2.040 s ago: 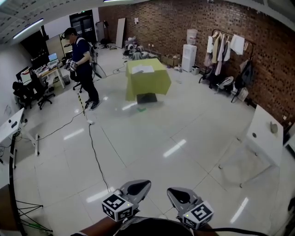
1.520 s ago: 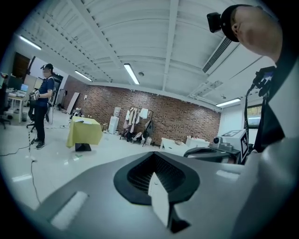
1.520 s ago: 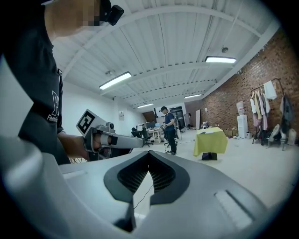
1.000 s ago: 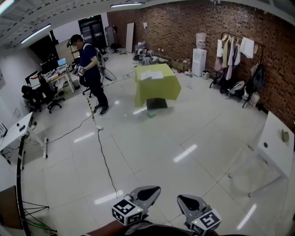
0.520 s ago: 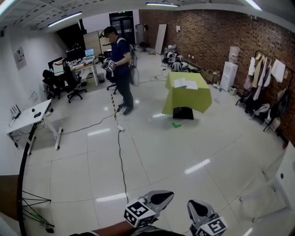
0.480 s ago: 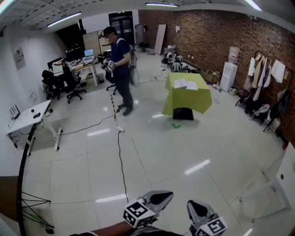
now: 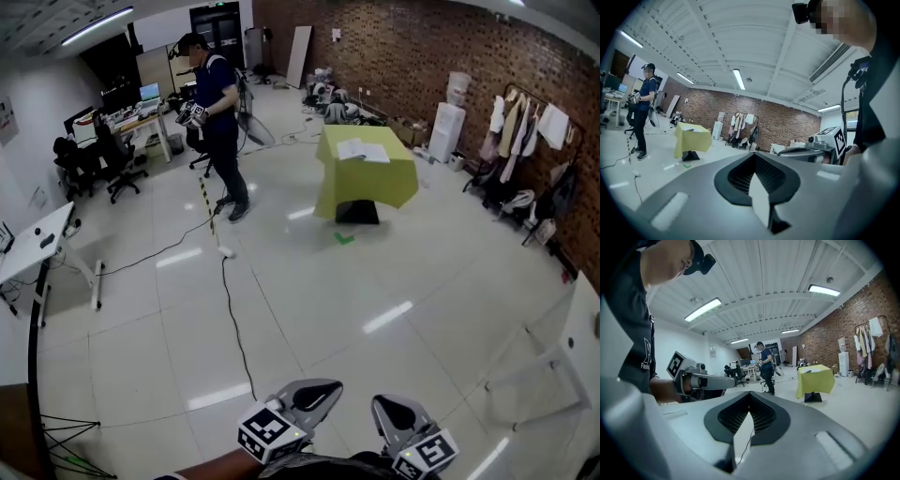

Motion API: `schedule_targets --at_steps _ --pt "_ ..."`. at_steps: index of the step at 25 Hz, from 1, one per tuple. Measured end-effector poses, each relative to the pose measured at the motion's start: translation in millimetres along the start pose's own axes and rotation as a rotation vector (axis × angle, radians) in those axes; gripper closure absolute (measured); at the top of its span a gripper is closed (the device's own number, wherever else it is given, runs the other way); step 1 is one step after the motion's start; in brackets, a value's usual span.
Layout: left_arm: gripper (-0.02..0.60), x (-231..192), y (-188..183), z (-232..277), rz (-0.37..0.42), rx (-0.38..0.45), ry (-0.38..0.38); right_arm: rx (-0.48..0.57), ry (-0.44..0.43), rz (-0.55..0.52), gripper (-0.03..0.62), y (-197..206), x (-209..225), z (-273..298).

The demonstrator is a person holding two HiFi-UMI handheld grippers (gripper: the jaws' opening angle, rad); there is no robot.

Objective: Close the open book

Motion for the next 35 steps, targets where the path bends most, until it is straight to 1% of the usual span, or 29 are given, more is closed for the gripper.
schedule_targets --at_steps 3,7,11,14,17,19,20,22,25,27,29,31,33,35 --pt "0.574 -17 -9 0 0.010 0.009 0.003 -0.007 -0.011 -0.018 0.588 -4 3 18" --pt "0.574 -30 -15 14 -0.011 0.006 0.006 -0.003 -0.022 -0.028 0.588 -9 17 34" --pt "0.574 -35 -17 43 -0.006 0.033 -0.014 0.009 -0.055 -0.036 0.588 -12 40 40" --pt "0.574 -37 -21 70 -0.010 0.052 -0.032 0.010 -0.089 -0.032 0.588 -16 66 44" --pt "0.574 -40 -25 101 -0.070 0.075 -0.030 0.004 -0.121 -0.004 0.588 -25 104 44" --pt "0.574 -43 -25 126 -0.115 0.071 -0.030 0.009 -0.112 0.017 0.588 -30 134 39" --pt "0.575 -43 -26 140 -0.124 0.065 -0.031 0.013 -0.103 0.027 0.588 -32 149 35" --pt "0.575 -37 -28 166 -0.107 0.046 -0.036 0.018 -0.094 0.041 0.588 -35 177 22" --pt "0.574 -28 -32 210 -0.069 0.030 -0.052 0.025 -0.079 0.018 0.588 -36 217 -3" --pt "0.575 -21 -41 244 -0.059 0.041 -0.024 0.030 -0.052 0.018 0.588 -35 246 -17" --pt "0.574 -12 -49 275 -0.040 0.040 0.011 0.035 -0.030 0.043 0.588 -32 274 -28" --pt "0.574 -6 -51 300 -0.020 0.030 0.020 0.041 -0.014 0.069 0.588 -28 299 -38" --pt "0.575 -7 -54 317 0.008 0.005 -0.002 0.052 -0.008 0.091 0.588 -26 320 -44" --pt "0.574 -13 -57 322 0.026 -0.034 -0.038 0.059 -0.010 0.113 0.588 -26 329 -45"
Point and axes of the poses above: the fingertips, and each gripper's own axes: z forward along the fingers, x to its right, y out of its underside, the point moved 6 cm from there along -z, backward along the fingers, and after that the axes turned 11 degrees about y, right-handed, at the moved point
